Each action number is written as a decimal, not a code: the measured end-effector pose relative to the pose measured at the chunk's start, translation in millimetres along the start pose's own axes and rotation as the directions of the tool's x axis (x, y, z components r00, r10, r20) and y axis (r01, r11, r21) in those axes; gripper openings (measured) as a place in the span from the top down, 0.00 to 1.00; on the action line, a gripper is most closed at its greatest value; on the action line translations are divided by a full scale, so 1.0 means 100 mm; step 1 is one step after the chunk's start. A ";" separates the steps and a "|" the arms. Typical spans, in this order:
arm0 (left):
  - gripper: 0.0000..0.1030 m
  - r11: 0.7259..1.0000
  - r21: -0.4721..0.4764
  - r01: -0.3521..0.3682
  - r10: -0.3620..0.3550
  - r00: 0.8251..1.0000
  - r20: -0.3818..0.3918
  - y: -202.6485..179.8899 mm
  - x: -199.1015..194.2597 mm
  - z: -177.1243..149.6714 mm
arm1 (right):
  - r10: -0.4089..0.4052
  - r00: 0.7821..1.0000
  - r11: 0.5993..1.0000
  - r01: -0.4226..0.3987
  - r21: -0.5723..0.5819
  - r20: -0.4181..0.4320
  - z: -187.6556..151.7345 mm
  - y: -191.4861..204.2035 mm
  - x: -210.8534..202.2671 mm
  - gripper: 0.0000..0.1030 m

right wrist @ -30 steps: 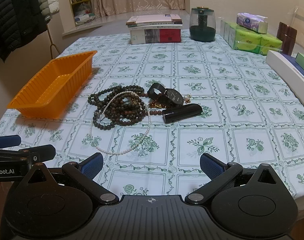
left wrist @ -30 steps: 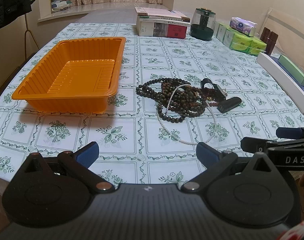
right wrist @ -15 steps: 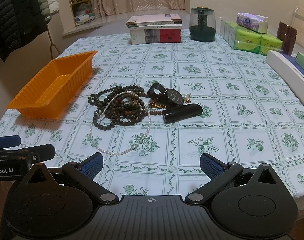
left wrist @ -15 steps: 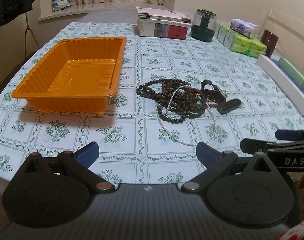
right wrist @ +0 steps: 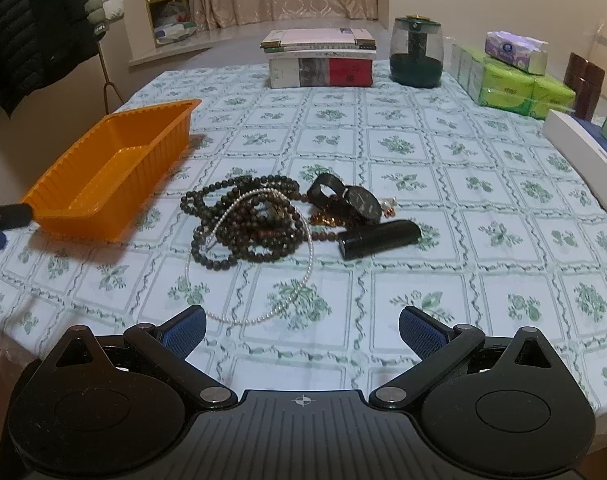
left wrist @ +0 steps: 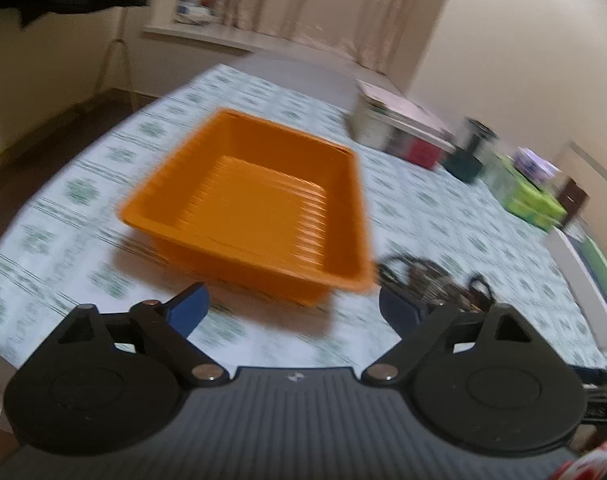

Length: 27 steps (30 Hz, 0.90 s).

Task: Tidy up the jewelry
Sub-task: 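Grasp the orange tray rim with the left gripper and pull it closer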

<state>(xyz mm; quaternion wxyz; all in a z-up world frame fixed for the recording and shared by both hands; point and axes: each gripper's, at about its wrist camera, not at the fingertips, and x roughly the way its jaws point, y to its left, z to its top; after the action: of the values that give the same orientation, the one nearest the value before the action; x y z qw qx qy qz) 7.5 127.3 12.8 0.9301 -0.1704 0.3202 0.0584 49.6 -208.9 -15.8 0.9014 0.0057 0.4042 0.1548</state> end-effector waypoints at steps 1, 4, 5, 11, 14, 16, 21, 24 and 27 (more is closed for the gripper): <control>0.13 1.000 -0.008 -0.019 0.019 1.000 0.008 0.08 0.00 0.05 | -0.003 1.000 1.000 0.003 -0.002 0.002 0.03 0.01 0.02 0.01; 0.16 0.998 -0.031 -0.058 0.059 0.998 0.027 0.33 0.02 0.18 | -0.005 1.000 1.000 0.005 0.001 0.008 0.09 0.03 0.07 0.01; 0.18 0.997 -0.039 -0.068 0.069 0.997 0.033 0.41 0.03 0.22 | -0.005 1.000 1.000 0.005 0.002 0.010 0.11 0.04 0.08 0.01; 0.31 0.991 -0.071 -0.113 0.115 0.993 0.037 0.78 0.16 0.37 | -0.015 1.000 1.000 0.015 0.005 0.020 0.22 0.12 0.18 0.01; 0.38 0.992 -0.074 -0.103 0.105 0.994 0.016 0.92 0.29 0.41 | -0.021 1.000 1.000 0.021 0.001 0.024 0.26 0.16 0.23 0.01; 0.39 0.993 -0.078 -0.089 0.090 0.996 0.001 1.00 0.39 0.42 | -0.025 0.999 1.000 0.025 -0.002 0.023 0.28 0.18 0.27 0.01; 0.60 0.994 -0.107 -0.036 0.032 0.999 -0.041 1.18 0.62 0.43 | -0.044 0.999 0.999 0.044 -0.006 0.016 0.30 0.20 0.35 0.01; 0.70 0.992 -0.127 -0.002 -0.006 0.998 -0.056 1.23 0.74 0.46 | -0.049 0.999 0.999 0.049 -0.005 0.005 0.30 0.21 0.42 0.01; 0.73 0.992 -0.123 0.007 -0.016 0.997 -0.070 1.25 0.85 0.50 | -0.048 0.999 0.999 0.048 -0.004 -0.006 0.30 0.24 0.49 0.01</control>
<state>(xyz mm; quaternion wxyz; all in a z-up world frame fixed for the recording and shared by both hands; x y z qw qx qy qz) 75.6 261.8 -37.7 0.9062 -0.2310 0.3479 0.0666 95.8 -168.9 -28.3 0.9038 -0.0064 0.4065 0.1338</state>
